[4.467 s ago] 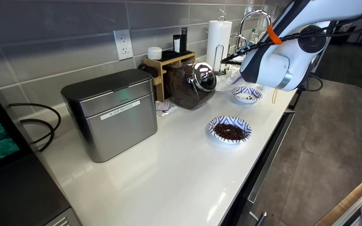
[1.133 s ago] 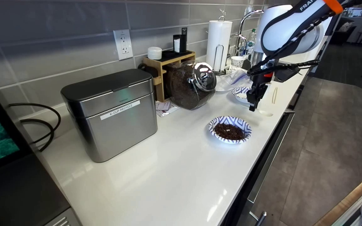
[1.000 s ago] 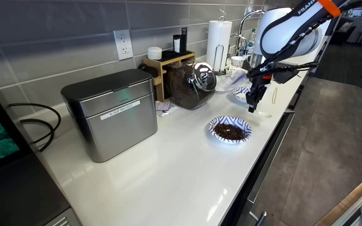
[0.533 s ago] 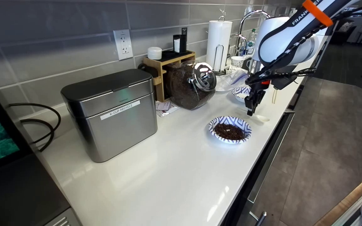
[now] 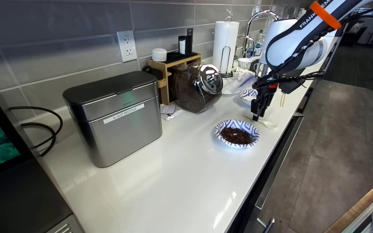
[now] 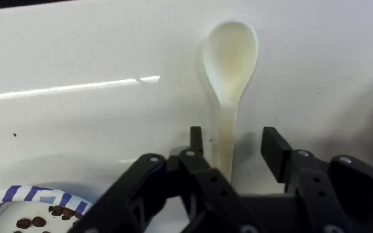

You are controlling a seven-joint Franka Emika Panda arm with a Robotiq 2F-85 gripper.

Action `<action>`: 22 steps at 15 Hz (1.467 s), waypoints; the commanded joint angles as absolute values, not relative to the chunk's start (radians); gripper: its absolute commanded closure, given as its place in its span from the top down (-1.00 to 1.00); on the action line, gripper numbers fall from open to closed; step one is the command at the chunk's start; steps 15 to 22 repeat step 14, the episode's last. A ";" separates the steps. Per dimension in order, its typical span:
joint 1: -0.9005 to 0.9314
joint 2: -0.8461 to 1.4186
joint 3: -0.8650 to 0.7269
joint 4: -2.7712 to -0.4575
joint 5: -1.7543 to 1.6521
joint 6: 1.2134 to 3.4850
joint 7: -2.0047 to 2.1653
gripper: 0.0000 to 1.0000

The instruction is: Place some coffee grains on the spoon, empty the spoon into the bowl with less grains and place the spoon back

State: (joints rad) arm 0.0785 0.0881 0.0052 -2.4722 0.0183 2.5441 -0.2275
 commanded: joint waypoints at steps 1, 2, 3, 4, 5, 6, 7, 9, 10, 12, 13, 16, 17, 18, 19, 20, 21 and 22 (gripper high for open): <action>0.060 0.085 0.022 -2.479 0.009 2.571 -0.219 0.68; 0.059 0.079 0.022 -2.482 0.010 2.571 -0.223 0.81; 0.058 0.074 0.022 -2.482 0.010 2.564 -0.232 0.94; 0.057 0.066 0.020 -2.485 0.004 2.560 -0.225 1.00; 0.056 0.056 0.019 -2.488 0.003 2.555 -0.224 1.00; 0.054 0.045 0.017 -2.492 -0.004 2.549 -0.221 1.00; 0.053 0.033 0.017 -2.496 -0.004 2.547 -0.224 1.00; 0.051 0.012 0.017 -2.503 -0.009 2.544 -0.226 1.00; 0.051 0.000 0.017 -2.506 -0.008 2.539 -0.226 1.00; 0.052 -0.018 0.016 -2.511 -0.021 2.540 -0.213 1.00; 0.052 0.025 0.018 -2.476 0.008 2.548 -0.226 1.00; 0.052 0.017 0.017 -2.480 0.006 2.548 -0.227 1.00; 0.052 0.017 0.017 -2.480 0.006 2.548 -0.227 1.00; 0.052 0.017 0.017 -2.480 0.006 2.548 -0.227 1.00; 0.052 0.017 0.017 -2.480 0.006 2.548 -0.227 1.00; 0.052 0.017 0.017 -2.480 0.006 2.548 -0.227 1.00; 0.052 0.017 0.017 -2.480 0.006 2.548 -0.227 1.00; 0.052 0.017 0.017 -2.480 0.006 2.548 -0.227 1.00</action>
